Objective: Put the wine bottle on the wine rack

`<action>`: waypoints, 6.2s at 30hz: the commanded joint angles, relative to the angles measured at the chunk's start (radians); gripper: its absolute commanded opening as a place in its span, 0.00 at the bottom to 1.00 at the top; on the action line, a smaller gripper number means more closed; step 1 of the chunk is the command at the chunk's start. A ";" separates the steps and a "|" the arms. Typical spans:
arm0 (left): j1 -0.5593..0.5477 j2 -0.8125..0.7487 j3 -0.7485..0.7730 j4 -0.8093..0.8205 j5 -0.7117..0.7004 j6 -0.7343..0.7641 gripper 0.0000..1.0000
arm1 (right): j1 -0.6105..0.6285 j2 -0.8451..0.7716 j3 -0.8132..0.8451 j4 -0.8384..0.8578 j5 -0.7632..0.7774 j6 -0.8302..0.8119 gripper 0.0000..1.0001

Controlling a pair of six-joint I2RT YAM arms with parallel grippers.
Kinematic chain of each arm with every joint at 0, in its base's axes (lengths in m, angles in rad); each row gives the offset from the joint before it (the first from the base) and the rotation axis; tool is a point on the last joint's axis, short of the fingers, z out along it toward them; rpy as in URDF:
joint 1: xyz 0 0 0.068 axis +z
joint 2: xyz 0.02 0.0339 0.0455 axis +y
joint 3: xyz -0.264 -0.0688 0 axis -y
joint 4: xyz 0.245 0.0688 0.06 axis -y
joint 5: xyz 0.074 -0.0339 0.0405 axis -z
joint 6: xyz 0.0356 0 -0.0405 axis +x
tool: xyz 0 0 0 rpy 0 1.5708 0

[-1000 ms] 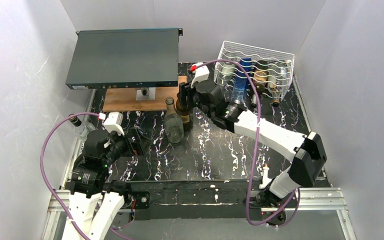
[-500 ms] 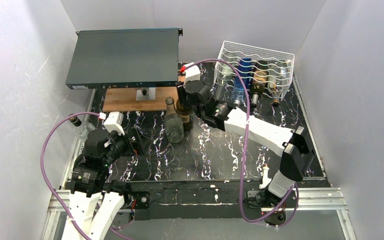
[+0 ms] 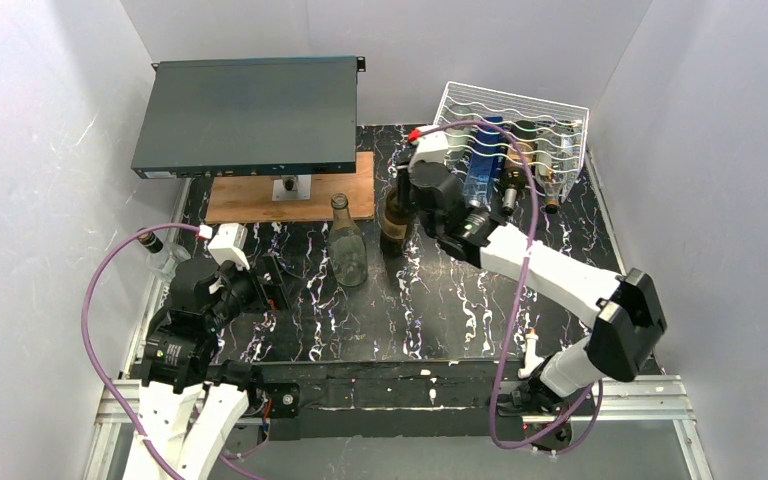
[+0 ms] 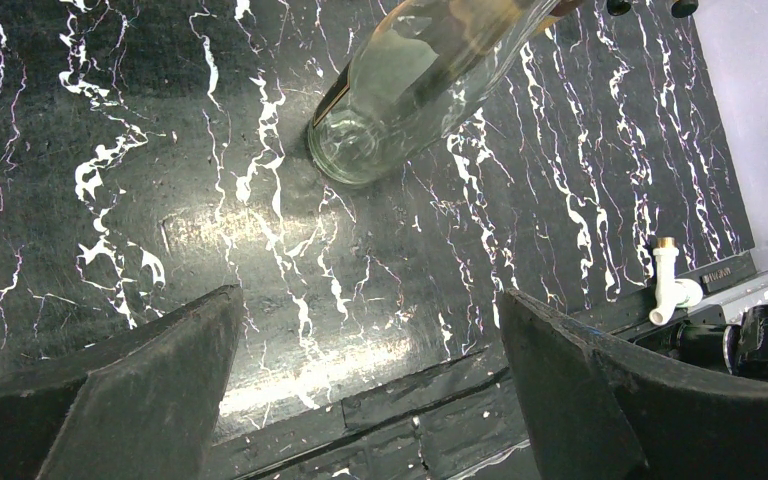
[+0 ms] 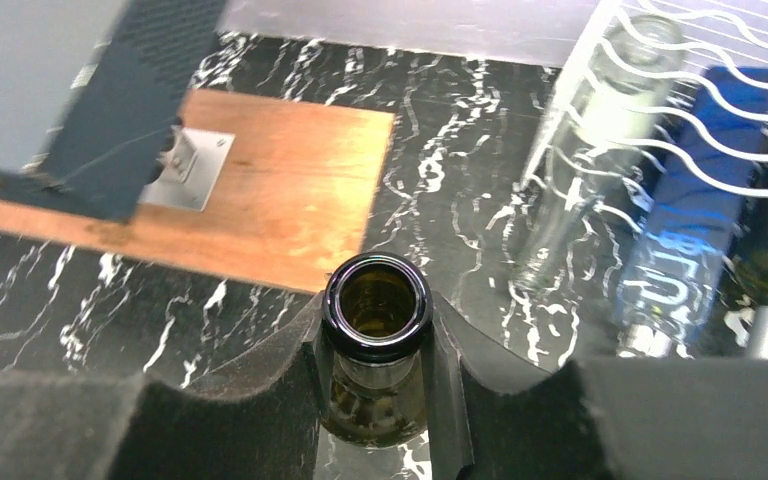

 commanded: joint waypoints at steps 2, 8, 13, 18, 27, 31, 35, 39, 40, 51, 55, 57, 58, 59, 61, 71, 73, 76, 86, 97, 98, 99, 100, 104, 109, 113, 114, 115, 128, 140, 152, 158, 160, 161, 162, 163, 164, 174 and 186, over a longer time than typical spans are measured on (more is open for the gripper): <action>-0.002 0.005 -0.005 0.004 0.004 0.011 1.00 | -0.058 -0.161 -0.204 0.329 0.027 0.009 0.01; -0.002 0.000 -0.006 0.004 0.001 0.011 0.99 | -0.062 -0.299 -0.518 0.628 0.099 -0.008 0.01; -0.002 0.005 -0.005 0.004 0.006 0.011 0.99 | -0.062 -0.388 -0.633 0.562 0.066 0.068 0.01; -0.002 0.017 -0.004 0.004 0.019 0.014 0.99 | -0.062 -0.473 -0.716 0.428 0.002 0.107 0.01; -0.001 0.020 -0.004 0.006 0.025 0.015 0.99 | -0.062 -0.596 -0.835 0.273 -0.032 0.125 0.01; -0.002 0.021 -0.005 0.006 0.027 0.015 0.99 | -0.062 -0.618 -0.876 0.261 -0.036 0.148 0.01; -0.002 0.020 -0.004 0.007 0.027 0.014 0.99 | -0.062 -0.608 -0.902 0.260 -0.051 0.169 0.01; -0.001 0.021 -0.005 0.007 0.028 0.015 0.99 | -0.062 -0.574 -0.925 0.286 -0.064 0.182 0.01; -0.002 0.020 -0.004 0.007 0.028 0.015 0.99 | -0.062 -0.560 -0.927 0.292 -0.070 0.183 0.01; -0.001 0.022 -0.005 0.006 0.025 0.014 0.99 | -0.062 -0.391 -0.932 0.338 -0.153 0.234 0.01; -0.003 0.021 -0.006 0.007 0.024 0.014 0.99 | -0.062 -0.303 -0.921 0.333 -0.202 0.255 0.01; -0.001 0.019 -0.005 0.007 0.023 0.014 0.99 | -0.062 -0.276 -0.918 0.336 -0.224 0.256 0.01; -0.003 0.019 -0.005 0.007 0.022 0.014 0.99 | -0.062 -0.265 -0.914 0.333 -0.228 0.257 0.01; -0.002 0.019 -0.005 0.007 0.022 0.014 0.99 | -0.062 -0.257 -0.909 0.325 -0.228 0.257 0.01; -0.002 0.019 -0.006 0.006 0.021 0.014 0.99 | -0.062 -0.246 -0.901 0.312 -0.239 0.255 0.05; -0.001 0.016 -0.006 0.007 0.021 0.012 0.99 | -0.062 -0.224 -0.863 0.255 -0.205 0.225 0.55; -0.002 0.015 -0.006 0.007 0.019 0.012 0.99 | -0.062 -0.216 -0.853 0.242 -0.197 0.214 0.61; -0.001 0.016 -0.007 0.006 0.019 0.012 0.99 | -0.062 -0.201 -0.835 0.231 -0.200 0.194 0.67; -0.002 0.021 -0.006 0.006 0.019 0.012 0.99 | -0.062 -0.089 -0.723 0.207 -0.100 0.141 0.67; -0.001 0.025 -0.006 0.006 0.021 0.012 0.99 | -0.062 0.059 -0.671 0.266 -0.017 0.083 0.61; -0.001 0.026 -0.005 0.007 0.022 0.013 0.99 | -0.062 0.070 -0.669 0.273 -0.006 0.086 0.60; -0.001 0.028 -0.006 0.007 0.022 0.014 0.99 | -0.062 0.082 -0.668 0.282 0.002 0.089 0.59; -0.001 0.030 -0.006 0.007 0.024 0.014 0.99 | -0.062 0.093 -0.670 0.295 0.005 0.089 0.57; -0.003 0.029 -0.005 0.007 0.023 0.014 0.99 | -0.062 0.145 -0.670 0.331 0.023 0.095 0.45; -0.002 0.032 -0.005 0.007 0.023 0.014 0.99 | -0.062 0.124 -0.675 0.347 -0.009 0.121 0.03; -0.001 0.034 -0.005 0.007 0.024 0.014 0.99 | -0.099 0.050 -0.675 0.327 -0.195 0.180 0.01; -0.003 0.034 -0.005 0.007 0.024 0.014 0.99 | -0.113 0.021 -0.678 0.327 -0.252 0.207 0.01; -0.002 0.034 -0.005 0.007 0.024 0.014 0.99 | -0.130 -0.004 -0.690 0.339 -0.312 0.240 0.01; -0.002 0.026 -0.005 0.007 0.024 0.014 0.99 | -0.290 -0.202 -0.853 0.750 -0.755 0.844 0.01; -0.002 0.018 -0.006 0.007 0.020 0.012 0.99 | -0.315 -0.356 -0.742 0.739 -0.818 0.917 0.01; -0.003 0.021 -0.006 0.007 0.018 0.012 0.99 | -0.622 -0.130 -0.352 0.693 -0.845 0.891 0.01; -0.001 0.018 -0.005 0.006 0.014 0.012 0.99 | -0.648 0.037 -0.242 0.718 -0.783 0.871 0.01; -0.002 0.016 -0.006 0.007 0.013 0.012 0.99 | -0.649 0.073 -0.221 0.728 -0.765 0.872 0.01; -0.002 0.016 -0.007 0.007 0.013 0.012 0.99 | -0.651 0.092 -0.208 0.727 -0.759 0.871 0.01; -0.002 0.016 -0.008 0.006 0.012 0.012 0.99 | -0.653 0.111 -0.197 0.727 -0.752 0.871 0.01; -0.002 0.016 -0.007 0.007 0.012 0.012 0.99 | -0.655 0.137 -0.186 0.730 -0.749 0.873 0.01; -0.002 0.016 -0.007 0.007 0.012 0.012 0.99 | -0.656 0.150 -0.174 0.733 -0.752 0.880 0.01; -0.002 0.016 -0.007 0.006 0.012 0.012 0.99 | -0.660 0.295 -0.066 0.742 -0.749 0.878 0.01; -0.002 0.018 -0.006 0.007 0.010 0.012 0.99 | -0.660 0.349 -0.041 0.764 -0.704 0.849 0.01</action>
